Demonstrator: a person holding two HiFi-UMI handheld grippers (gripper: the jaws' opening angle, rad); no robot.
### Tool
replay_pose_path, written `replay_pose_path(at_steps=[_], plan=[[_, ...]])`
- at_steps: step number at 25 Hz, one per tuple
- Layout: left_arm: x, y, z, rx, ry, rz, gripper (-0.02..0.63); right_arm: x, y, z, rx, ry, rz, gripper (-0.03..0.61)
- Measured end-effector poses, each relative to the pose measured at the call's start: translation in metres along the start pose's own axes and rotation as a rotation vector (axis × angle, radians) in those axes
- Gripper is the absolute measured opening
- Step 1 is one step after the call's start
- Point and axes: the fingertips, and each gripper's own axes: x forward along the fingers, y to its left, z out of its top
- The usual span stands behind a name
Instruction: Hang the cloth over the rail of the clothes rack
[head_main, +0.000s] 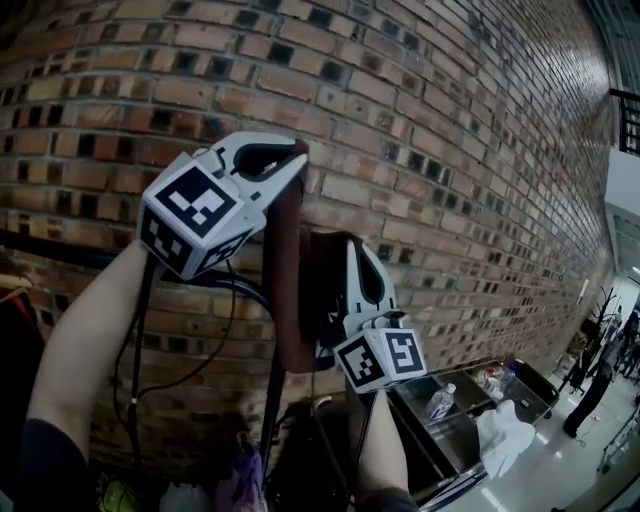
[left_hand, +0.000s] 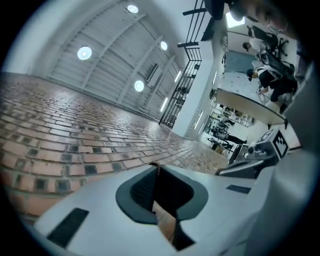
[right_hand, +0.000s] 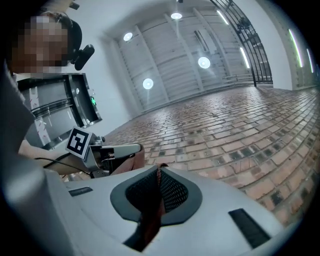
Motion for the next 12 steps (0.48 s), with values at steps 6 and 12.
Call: replay_pose_path(at_steps=[6, 12], plan=[[-0.055, 0.052, -0.041, 0.085, 0.137, 0.064, 0.023, 0.025, 0.041, -0.006, -0.048, 0.0, 0.043, 0.02], [-0.099, 0.097, -0.078, 0.1, 0.246, 0.097, 0.023, 0.044, 0.083, 0.008, -0.236, -0.026, 0.088, 0.02]])
